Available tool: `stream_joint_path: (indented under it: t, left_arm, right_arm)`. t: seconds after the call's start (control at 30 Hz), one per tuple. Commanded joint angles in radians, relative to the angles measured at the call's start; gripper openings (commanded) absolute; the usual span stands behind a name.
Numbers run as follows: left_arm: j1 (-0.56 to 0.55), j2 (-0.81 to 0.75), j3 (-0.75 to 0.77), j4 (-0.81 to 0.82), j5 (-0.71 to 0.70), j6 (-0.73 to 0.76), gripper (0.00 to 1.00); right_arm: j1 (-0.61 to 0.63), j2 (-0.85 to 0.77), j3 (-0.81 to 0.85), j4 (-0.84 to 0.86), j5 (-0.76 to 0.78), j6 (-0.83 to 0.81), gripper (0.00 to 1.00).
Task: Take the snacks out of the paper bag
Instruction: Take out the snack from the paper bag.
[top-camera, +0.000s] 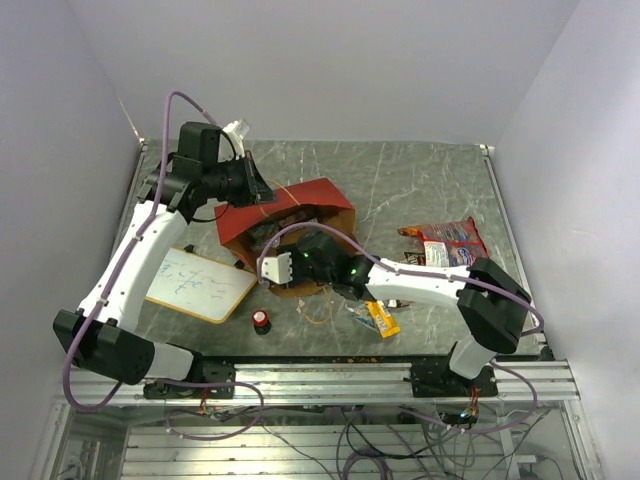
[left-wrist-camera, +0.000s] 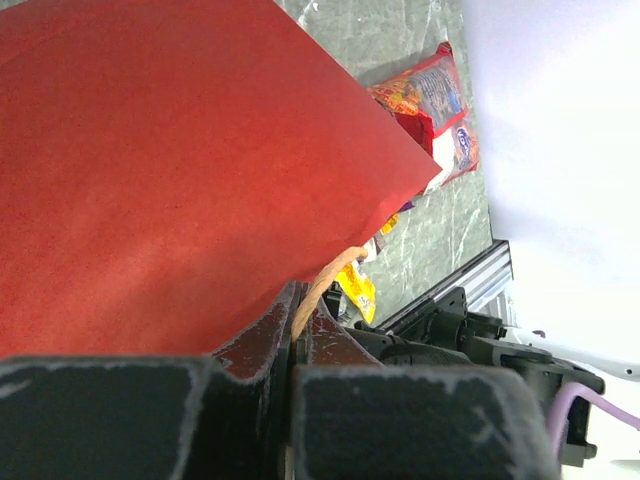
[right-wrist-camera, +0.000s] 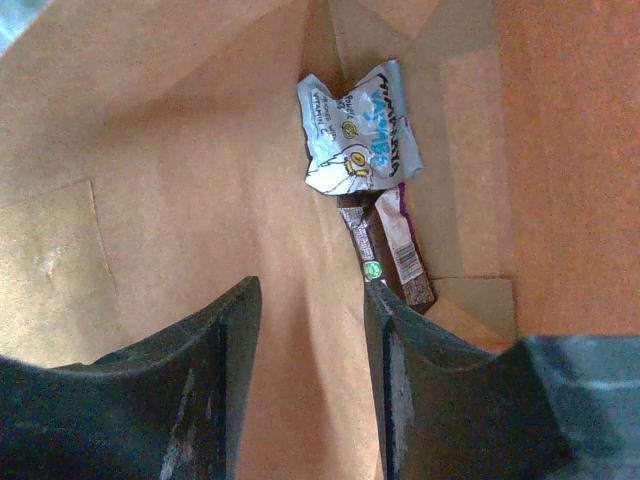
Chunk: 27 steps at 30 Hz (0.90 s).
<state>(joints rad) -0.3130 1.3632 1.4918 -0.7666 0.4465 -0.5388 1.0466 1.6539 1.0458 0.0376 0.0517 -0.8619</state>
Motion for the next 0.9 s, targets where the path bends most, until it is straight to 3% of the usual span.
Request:
stream_joint_path:
  t: [0.0,0.33,0.7,0.87]
  left_arm:
    - [0.005,-0.014,0.027,-0.024,0.035,0.017,0.07]
    - [0.005,-0.038,0.037,-0.03,0.036,0.066,0.07]
    - [0.005,-0.023,0.044,-0.02,0.046,0.084,0.07]
    - [0.005,-0.014,0.051,-0.025,0.069,0.088,0.07]
  right_arm:
    - [-0.016,0.027,-0.039,0.148,-0.009,-0.045,0.46]
    - [-0.051,0.112,0.02,0.184,-0.05,-0.029,0.43]
    - [-0.13,0.22,0.069,0.214,-0.076,-0.053,0.61]
    - [-0.166,0.271,0.098,0.214,-0.055,-0.108,0.62]
